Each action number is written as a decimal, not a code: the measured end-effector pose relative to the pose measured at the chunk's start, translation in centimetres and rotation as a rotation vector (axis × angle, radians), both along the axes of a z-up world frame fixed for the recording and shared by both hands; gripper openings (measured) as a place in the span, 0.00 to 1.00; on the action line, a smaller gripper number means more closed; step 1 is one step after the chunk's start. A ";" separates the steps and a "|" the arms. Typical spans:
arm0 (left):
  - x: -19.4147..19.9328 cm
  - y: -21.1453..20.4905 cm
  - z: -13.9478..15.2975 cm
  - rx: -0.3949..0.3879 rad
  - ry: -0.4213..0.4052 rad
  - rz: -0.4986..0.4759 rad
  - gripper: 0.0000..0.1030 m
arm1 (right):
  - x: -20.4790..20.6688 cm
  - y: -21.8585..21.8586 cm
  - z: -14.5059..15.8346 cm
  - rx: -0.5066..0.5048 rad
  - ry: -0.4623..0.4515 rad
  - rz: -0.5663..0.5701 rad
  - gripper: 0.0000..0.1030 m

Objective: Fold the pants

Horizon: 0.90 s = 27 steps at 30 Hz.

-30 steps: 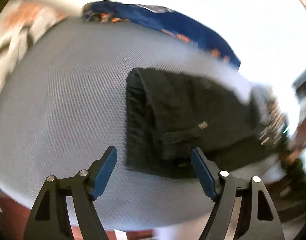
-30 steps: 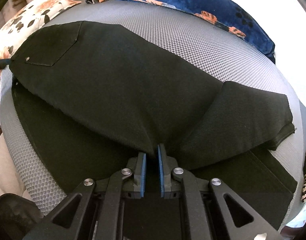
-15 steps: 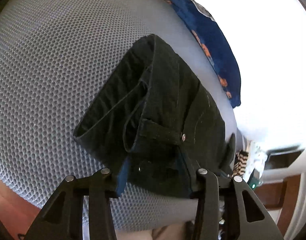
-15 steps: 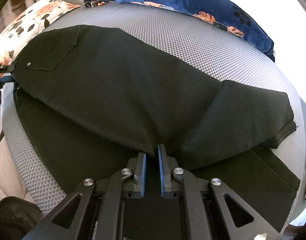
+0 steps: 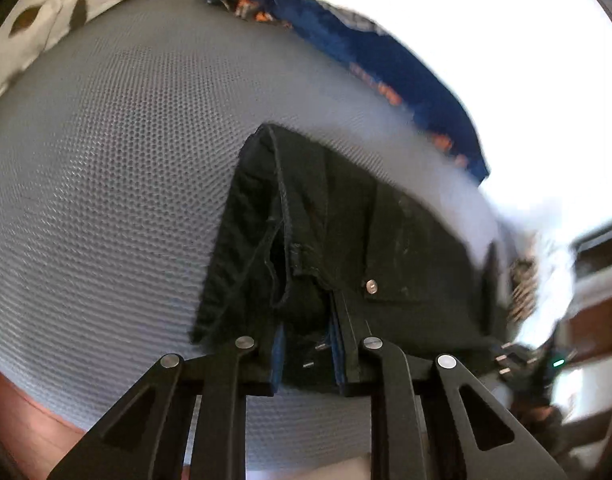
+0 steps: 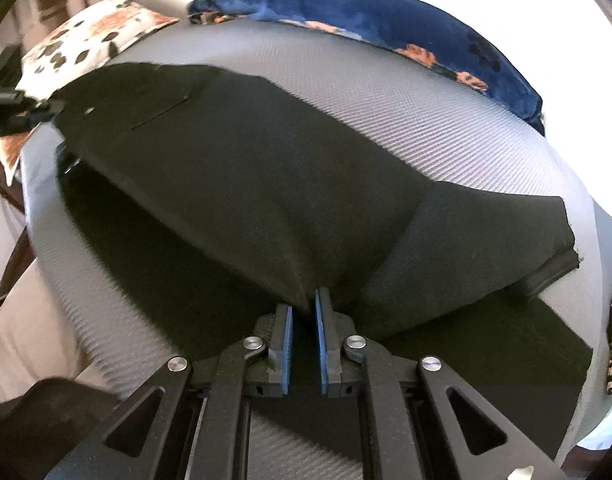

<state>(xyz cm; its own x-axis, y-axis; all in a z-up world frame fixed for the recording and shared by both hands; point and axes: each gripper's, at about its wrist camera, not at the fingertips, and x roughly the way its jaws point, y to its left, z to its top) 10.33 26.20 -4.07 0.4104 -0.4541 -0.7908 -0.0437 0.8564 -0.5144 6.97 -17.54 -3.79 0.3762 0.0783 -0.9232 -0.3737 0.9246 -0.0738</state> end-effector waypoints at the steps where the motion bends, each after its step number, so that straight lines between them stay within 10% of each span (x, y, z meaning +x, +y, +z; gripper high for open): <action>1: 0.2 -0.1 -0.7 0.029 0.024 -0.023 0.20 | -0.6 0.3 -0.2 0.003 0.013 0.007 0.08; 8: -0.6 0.2 -2.0 0.029 0.072 -0.060 0.20 | -2.6 0.6 -2.1 0.012 0.069 0.003 0.08; 27: -5.0 -3.5 1.4 0.337 -0.070 -0.076 0.39 | -2.9 0.0 -2.7 0.046 0.066 -0.015 0.15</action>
